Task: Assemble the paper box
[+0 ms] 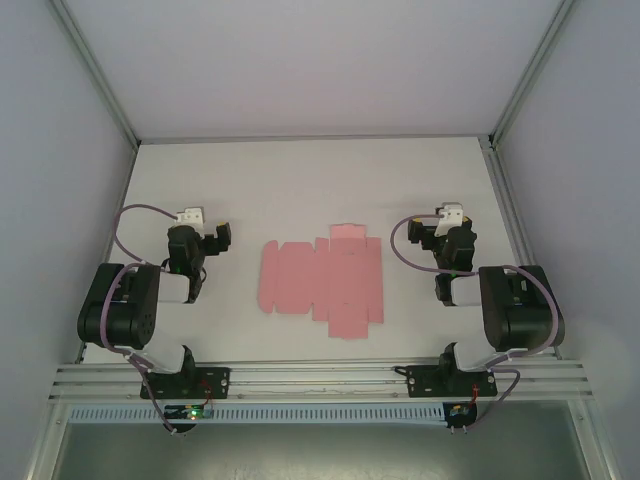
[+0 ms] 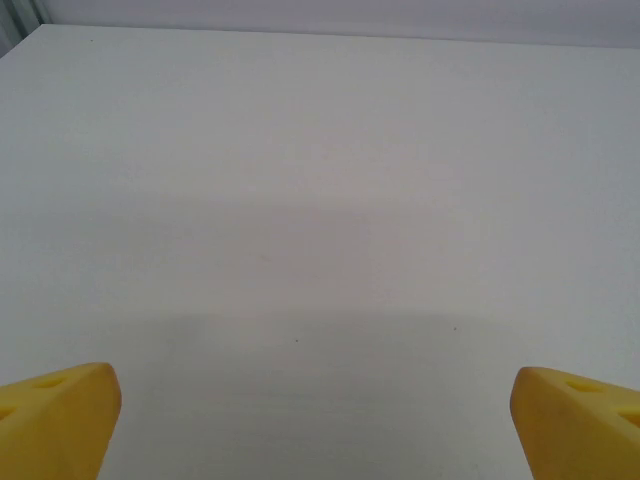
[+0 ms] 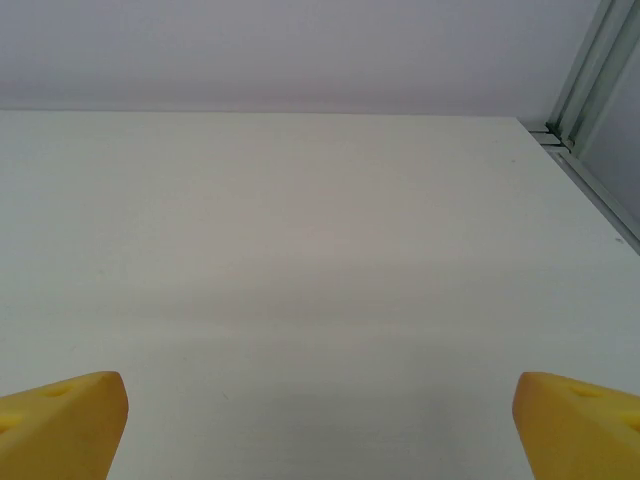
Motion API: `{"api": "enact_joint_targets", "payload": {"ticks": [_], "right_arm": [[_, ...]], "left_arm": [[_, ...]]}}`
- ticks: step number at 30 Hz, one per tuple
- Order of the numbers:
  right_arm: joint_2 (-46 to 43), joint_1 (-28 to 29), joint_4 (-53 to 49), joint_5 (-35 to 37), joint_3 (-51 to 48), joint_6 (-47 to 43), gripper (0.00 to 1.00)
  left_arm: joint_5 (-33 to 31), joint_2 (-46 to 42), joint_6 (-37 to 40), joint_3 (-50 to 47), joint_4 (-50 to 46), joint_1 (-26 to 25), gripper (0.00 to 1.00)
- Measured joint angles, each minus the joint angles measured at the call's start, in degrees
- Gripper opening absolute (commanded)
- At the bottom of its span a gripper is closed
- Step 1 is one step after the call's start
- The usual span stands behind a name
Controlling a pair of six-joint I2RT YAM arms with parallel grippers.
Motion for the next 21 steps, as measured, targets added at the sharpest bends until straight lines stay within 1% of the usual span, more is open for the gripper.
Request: {"api": "enact_joint_targets", "payload": {"ticks": [13,17,19,21], "right_arm": [[0.0,0.0,0.0,0.0,0.0,0.0,0.98],[0.0,0.0,0.0,0.0,0.0,0.0,0.98],[-0.9,0.1,-2.1,0.2,0.2,0.1,0.98],[-4.0,0.4,-7.1,1.2,1.3,0.2,0.98]], "left_arm": [[0.0,0.0,0.0,0.0,-0.2,0.0,1.0],[1.6,0.0,0.3,1.3,-1.9,0.0,1.0],[1.5,-1.7,0.2,3.1,-7.0,0.0,1.0],[0.8,-5.9,-0.4,6.2,-15.0,0.0,1.0]]}}
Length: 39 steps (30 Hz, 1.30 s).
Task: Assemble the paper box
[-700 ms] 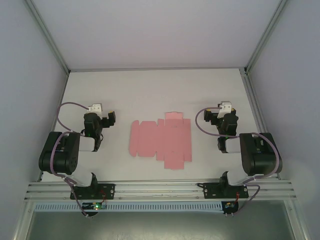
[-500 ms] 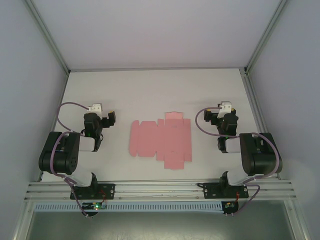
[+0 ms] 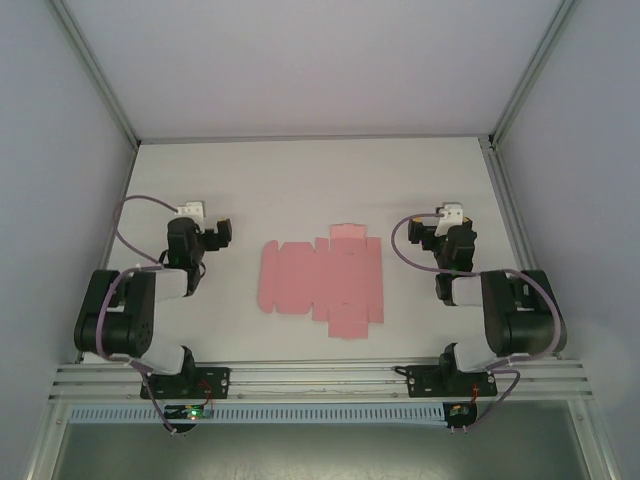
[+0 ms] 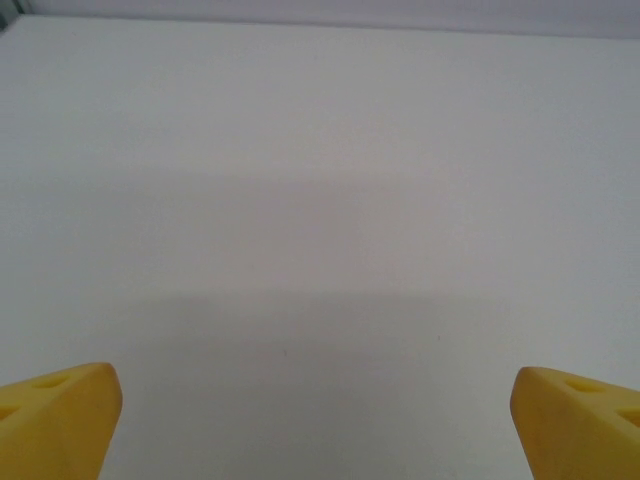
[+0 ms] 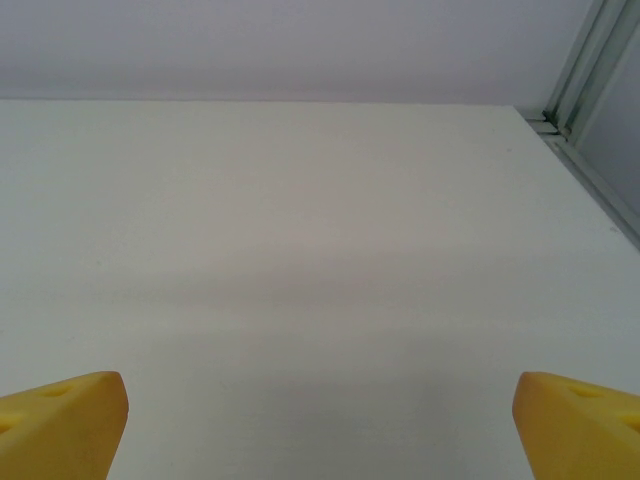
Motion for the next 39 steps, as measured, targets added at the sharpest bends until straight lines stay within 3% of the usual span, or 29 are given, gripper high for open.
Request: {"api": "enact_joint_targets", "payload": {"ticks": [5,8,13,17,22,29,35,37,39], "right_arm": [[-11.2,4.5,-20.8,4.8,11.3,0.6,0.93],[-14.2,10.7,-35.1,5.7,21.6,4.4,0.83],[-11.5,20.3,-51.0,-0.4,30.2,13.4,0.71],[-0.4,26.3,-59.0,-7.6,32.3,19.3,0.61],[12.2,27.6,-64.3,-12.0,33.3,23.2,0.56],[14.8,25.1,-63.3,-13.8,32.4,26.5,0.54],[14.9,24.7,-57.9,-16.1,30.4,27.4,0.52],[15.3,24.6,-56.7,-16.5,30.2,27.7,0.51],[15.5,24.4,-55.0,-17.3,29.7,27.9,0.51]], "left_arm": [[-0.2,-10.3,-5.0,11.4,-18.0,0.0,1.0],[5.2,-12.5,-9.6,16.1,-25.4,-0.2,1.0],[15.6,-11.2,-16.5,16.6,-35.0,-3.6,1.0],[22.3,-5.8,-18.6,17.9,-43.2,-6.7,1.0],[31.3,0.9,-20.1,18.4,-48.3,-7.4,1.0],[38.9,6.1,-21.9,18.4,-50.0,-10.6,0.99],[44.6,10.6,-23.9,18.4,-48.7,-12.7,0.75],[46.0,11.4,-24.6,18.4,-47.3,-13.3,0.63],[47.0,11.8,-25.4,18.4,-46.0,-14.0,0.41]]}}
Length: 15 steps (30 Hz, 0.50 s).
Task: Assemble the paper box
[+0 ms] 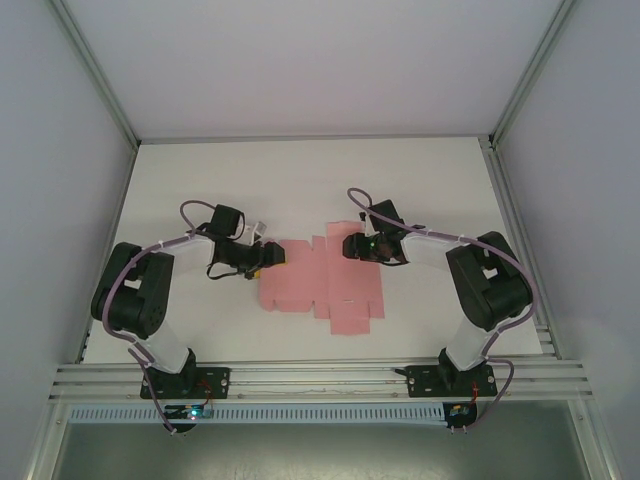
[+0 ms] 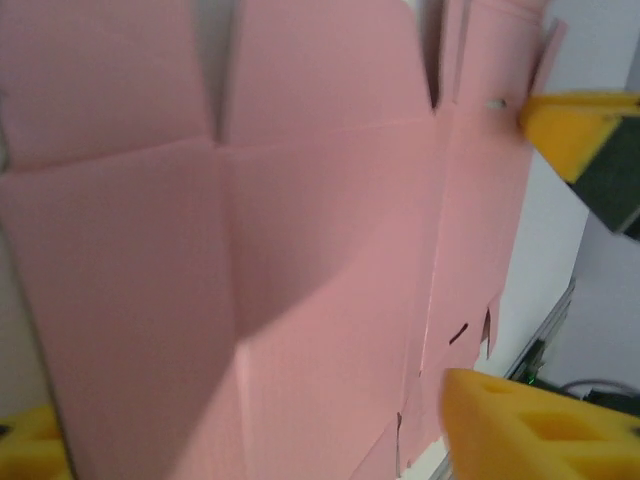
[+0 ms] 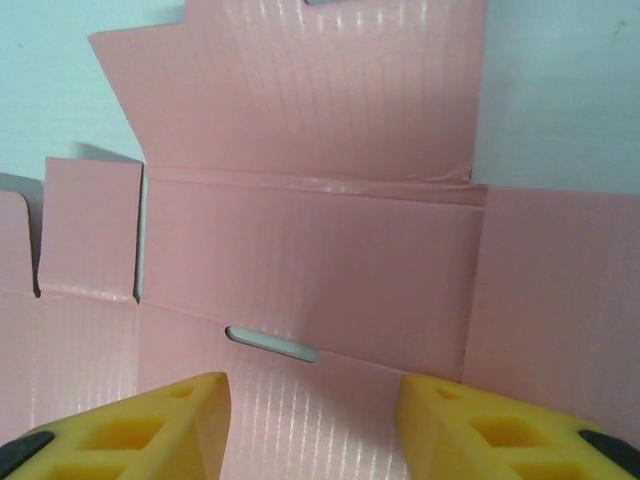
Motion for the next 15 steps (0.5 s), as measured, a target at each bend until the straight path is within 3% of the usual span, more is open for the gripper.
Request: {"api": "enact_joint_targets", "payload": {"ticks": [3,7,11,15], "right_arm": [[-0.4,-0.1,3.1,-1.0,-1.6,0.0,0.54],[-3.5,-0.9,4.4,-3.0,-3.8,-1.3,0.68],[-12.8,-4.3,2.9,-6.7,-4.9,-3.8,0.81],[-24.4,-12.0,6.5,-14.6,-6.1,-5.7,0.83]], "left_arm": [[0.9,0.2,-0.9,-0.1,2.3,-0.6,0.0],[1.9,-1.5,-0.9,-0.1,4.8,-0.8,0.0],[2.5,-8.1,-0.4,-0.1,7.2,-0.8,0.0],[5.5,-15.5,-0.4,-0.1,11.9,-1.1,0.0]]}}
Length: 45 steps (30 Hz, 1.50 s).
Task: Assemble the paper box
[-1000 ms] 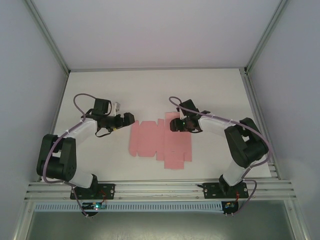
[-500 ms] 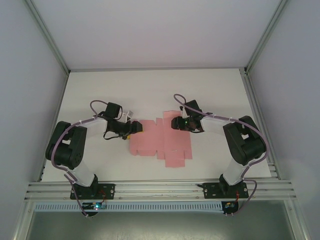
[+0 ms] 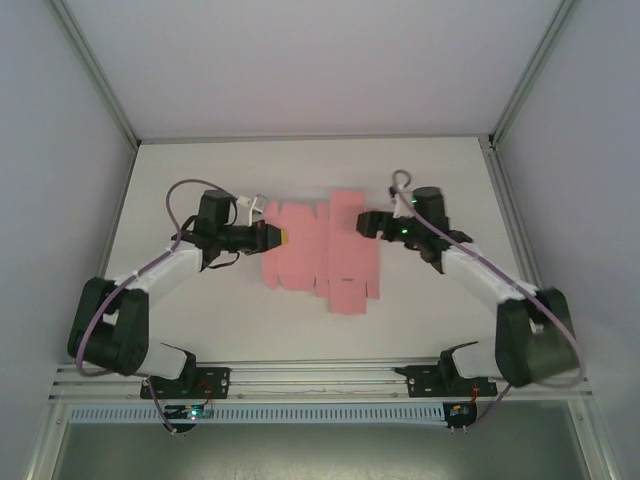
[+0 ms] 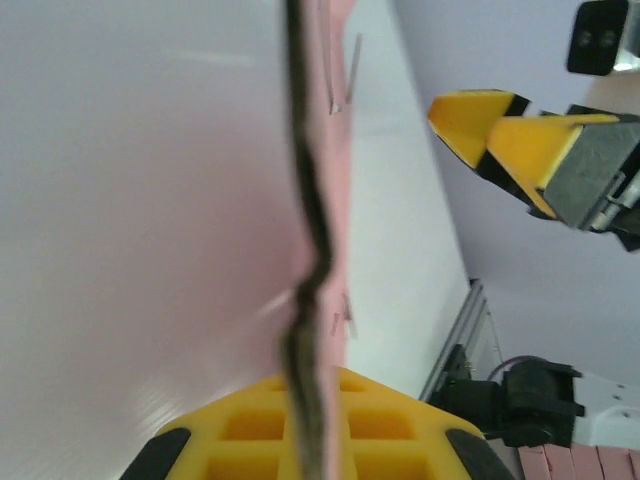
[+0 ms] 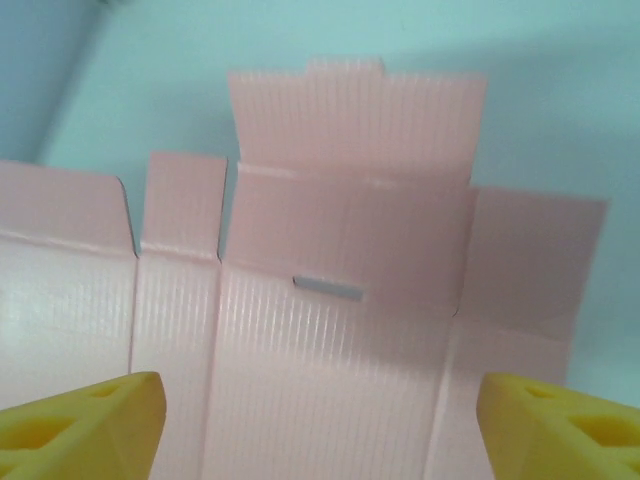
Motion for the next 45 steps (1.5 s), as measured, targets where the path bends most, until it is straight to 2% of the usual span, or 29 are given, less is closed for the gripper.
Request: {"api": "enact_joint_targets", "payload": {"ticks": [5,9,11,15,18,22,27,28,30,31,34,38,42,45], "right_arm": [[-6.0,-9.7,6.6,-14.7,-5.5,-1.1,0.83],[-6.2,-12.2,11.4,-23.9,-9.7,-0.1,0.78],[-6.1,-12.4,16.7,-28.1,-11.4,2.3,0.66],[-6.2,-12.4,30.4,-34.2,-13.4,9.9,0.26],[-7.5,-12.7,33.2,-35.5,-13.4,11.6,0.18],[-10.7,-12.7,30.5,-36.9,-12.2,9.5,0.0],[-13.0,-12.5,20.3,-36.7,-8.8,3.1,0.0],[-13.1,-12.3,16.7,-36.1,-7.5,0.9,0.0],[-13.0,-11.6,7.5,-34.1,-3.9,-5.0,0.0],[-12.8,-11.5,2.8,-33.1,-1.9,-8.2,0.0],[-11.1,-9.5,-10.3,-28.3,4.2,-17.8,0.0],[-6.8,-2.8,-24.7,-21.0,8.0,-29.6,0.0],[-1.5,0.9,-34.6,-13.1,9.9,-38.0,0.0],[1.7,3.3,-38.8,-6.2,12.4,-43.8,0.0]], "left_arm": [[2.4,-7.7,-0.5,-0.2,6.6,-1.0,0.0],[2.9,-13.7,-1.2,-1.1,10.5,-2.6,0.0],[2.4,-16.3,-1.6,-1.2,11.1,-3.6,0.0],[0.0,-20.2,-2.2,-1.3,11.6,-4.5,0.0],[-2.8,-22.1,-2.2,-1.8,11.4,-4.5,0.0],[-7.5,-23.0,-2.3,-3.9,11.2,-4.5,0.0],[-12.4,-23.5,-2.3,-5.5,10.4,-4.6,0.0],[-13.2,-23.8,-2.2,-5.7,9.9,-4.6,0.23],[-15.5,-24.3,-1.8,-5.7,7.3,-5.0,0.94],[-17.4,-24.6,-1.7,-5.7,5.2,-4.9,1.0],[-24.6,-24.7,-0.7,-5.7,-2.9,-4.9,1.0],[-33.2,-24.7,0.2,-5.8,-12.9,-4.9,1.0],[-38.4,-24.6,2.1,-4.9,-19.9,-4.9,1.0],[-40.0,-23.6,3.6,-2.6,-22.0,-4.9,1.0]]}}
